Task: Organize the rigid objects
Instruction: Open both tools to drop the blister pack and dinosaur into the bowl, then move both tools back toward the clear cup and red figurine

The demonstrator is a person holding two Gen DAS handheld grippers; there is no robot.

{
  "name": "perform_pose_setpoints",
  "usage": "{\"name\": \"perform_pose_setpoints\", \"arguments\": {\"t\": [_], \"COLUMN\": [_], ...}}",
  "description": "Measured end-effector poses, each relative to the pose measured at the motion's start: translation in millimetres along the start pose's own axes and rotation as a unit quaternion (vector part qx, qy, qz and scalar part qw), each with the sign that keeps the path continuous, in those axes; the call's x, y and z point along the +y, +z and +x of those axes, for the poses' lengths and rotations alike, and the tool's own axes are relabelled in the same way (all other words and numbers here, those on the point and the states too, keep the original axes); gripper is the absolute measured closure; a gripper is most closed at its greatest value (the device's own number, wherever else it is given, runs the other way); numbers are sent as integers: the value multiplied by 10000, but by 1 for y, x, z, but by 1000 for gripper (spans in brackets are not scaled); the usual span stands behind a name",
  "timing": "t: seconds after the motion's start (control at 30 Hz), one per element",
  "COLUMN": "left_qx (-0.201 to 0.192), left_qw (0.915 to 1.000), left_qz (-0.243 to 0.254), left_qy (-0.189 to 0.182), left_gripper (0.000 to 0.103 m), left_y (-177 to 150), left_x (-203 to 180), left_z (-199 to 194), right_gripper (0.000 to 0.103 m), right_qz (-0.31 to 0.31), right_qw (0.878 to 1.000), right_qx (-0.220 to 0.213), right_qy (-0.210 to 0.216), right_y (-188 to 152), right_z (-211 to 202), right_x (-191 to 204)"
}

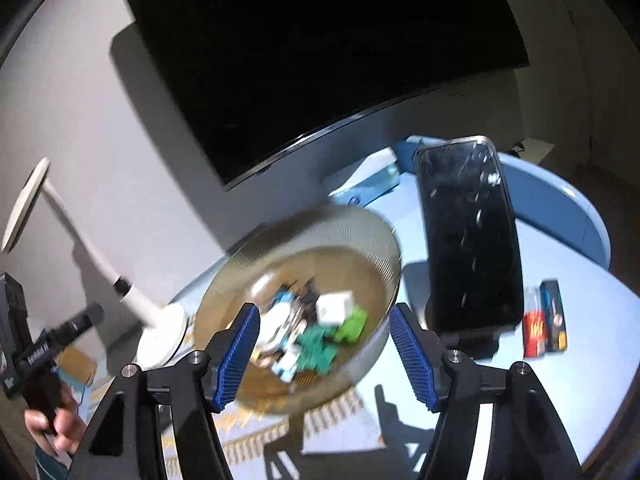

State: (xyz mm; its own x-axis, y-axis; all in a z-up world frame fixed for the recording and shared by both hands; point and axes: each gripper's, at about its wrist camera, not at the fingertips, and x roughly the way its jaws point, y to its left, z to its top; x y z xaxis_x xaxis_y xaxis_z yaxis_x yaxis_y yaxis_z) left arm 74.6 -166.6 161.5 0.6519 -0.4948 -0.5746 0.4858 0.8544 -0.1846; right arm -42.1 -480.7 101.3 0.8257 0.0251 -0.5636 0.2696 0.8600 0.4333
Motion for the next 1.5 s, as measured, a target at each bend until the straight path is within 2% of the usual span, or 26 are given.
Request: {"name": "perform_pose_setpoints", "arguments": {"t": [0.27, 0.5, 0.63, 0.77, 0.9, 1.03, 1.4, 1.5], "left_qx": [77, 301, 478, 736, 1064, 1116, 1268, 1347], "left_qw": [9992, 9986, 9974, 9943, 9891, 9870, 9872, 9855], "left_qz": [-188, -323, -506, -757, -954, -930, -635, -428], "left_qy": [352, 290, 201, 158, 342, 681, 728, 935], "left_gripper": [27, 27, 27, 27, 27, 27, 27, 27], "left_y": [-32, -56, -72, -100, -128, -144, -146, -144], "left_x": [42, 59, 69, 79, 88, 90, 80, 72], "left_z": [-45, -50, -40, -17, 12, 26, 33, 38], "right_gripper": [37, 37, 34, 25, 25, 25, 25, 25], "right_qz": [-637, -1160, -1219, -1205, -1302, -1250, -1420, -1291], "right_qw": [9955, 9871, 9845, 9841, 9826, 9821, 9784, 9801], "right_qx": [567, 958, 1136, 1258, 1327, 1409, 1482, 1496], "right_qy": [418, 554, 543, 358, 40, -1, -232, -170], "right_y": [-45, -83, -96, -112, -127, -137, -142, -139], "right_z": [15, 32, 45, 65, 85, 96, 107, 107], "right_x": [71, 122, 129, 129, 124, 118, 119, 114]}}
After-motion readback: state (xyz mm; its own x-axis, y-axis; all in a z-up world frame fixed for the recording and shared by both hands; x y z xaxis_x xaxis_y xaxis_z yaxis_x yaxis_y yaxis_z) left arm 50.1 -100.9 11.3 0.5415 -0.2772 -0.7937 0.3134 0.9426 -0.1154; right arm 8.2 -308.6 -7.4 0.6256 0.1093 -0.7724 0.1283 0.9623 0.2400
